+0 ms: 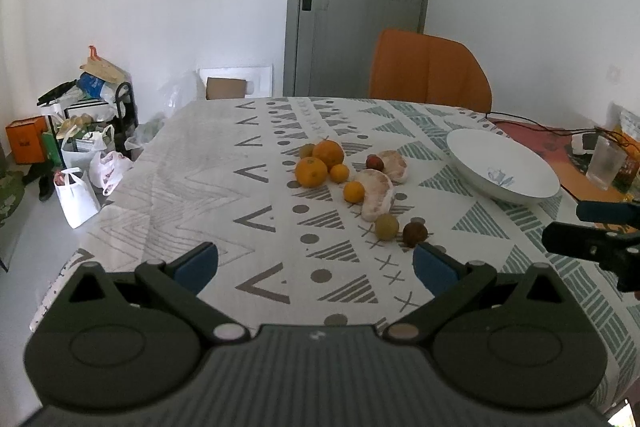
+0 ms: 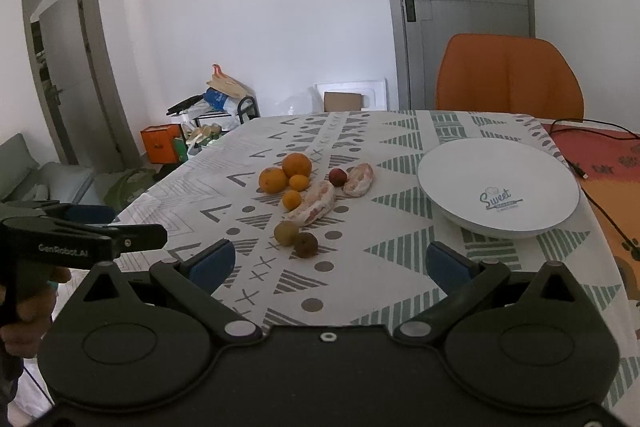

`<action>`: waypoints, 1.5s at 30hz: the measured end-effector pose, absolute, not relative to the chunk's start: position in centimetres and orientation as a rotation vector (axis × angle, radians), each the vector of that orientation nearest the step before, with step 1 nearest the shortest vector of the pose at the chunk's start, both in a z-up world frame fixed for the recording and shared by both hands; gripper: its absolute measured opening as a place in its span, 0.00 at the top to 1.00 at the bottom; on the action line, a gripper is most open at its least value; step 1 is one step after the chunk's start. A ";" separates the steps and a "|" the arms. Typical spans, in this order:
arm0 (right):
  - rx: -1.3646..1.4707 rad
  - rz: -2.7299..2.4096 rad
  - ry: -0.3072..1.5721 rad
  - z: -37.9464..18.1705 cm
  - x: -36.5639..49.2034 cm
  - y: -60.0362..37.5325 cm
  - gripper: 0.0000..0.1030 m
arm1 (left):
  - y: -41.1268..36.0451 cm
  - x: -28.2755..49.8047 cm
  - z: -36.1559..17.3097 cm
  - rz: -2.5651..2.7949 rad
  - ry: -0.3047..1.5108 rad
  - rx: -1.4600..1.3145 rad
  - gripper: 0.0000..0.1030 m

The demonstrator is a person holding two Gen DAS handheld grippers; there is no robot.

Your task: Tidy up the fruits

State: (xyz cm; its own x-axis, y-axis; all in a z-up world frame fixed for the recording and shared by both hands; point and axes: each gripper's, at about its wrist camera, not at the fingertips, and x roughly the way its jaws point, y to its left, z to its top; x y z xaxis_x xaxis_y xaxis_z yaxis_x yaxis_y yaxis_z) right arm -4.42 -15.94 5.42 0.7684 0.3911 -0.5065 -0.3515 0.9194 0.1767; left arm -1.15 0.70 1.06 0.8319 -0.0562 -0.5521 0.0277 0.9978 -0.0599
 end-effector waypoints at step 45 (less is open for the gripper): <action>0.112 0.494 0.671 0.8 1.6 -12.0 0.51 | 3.7 2.9 -2.4 -0.031 0.596 -0.176 0.04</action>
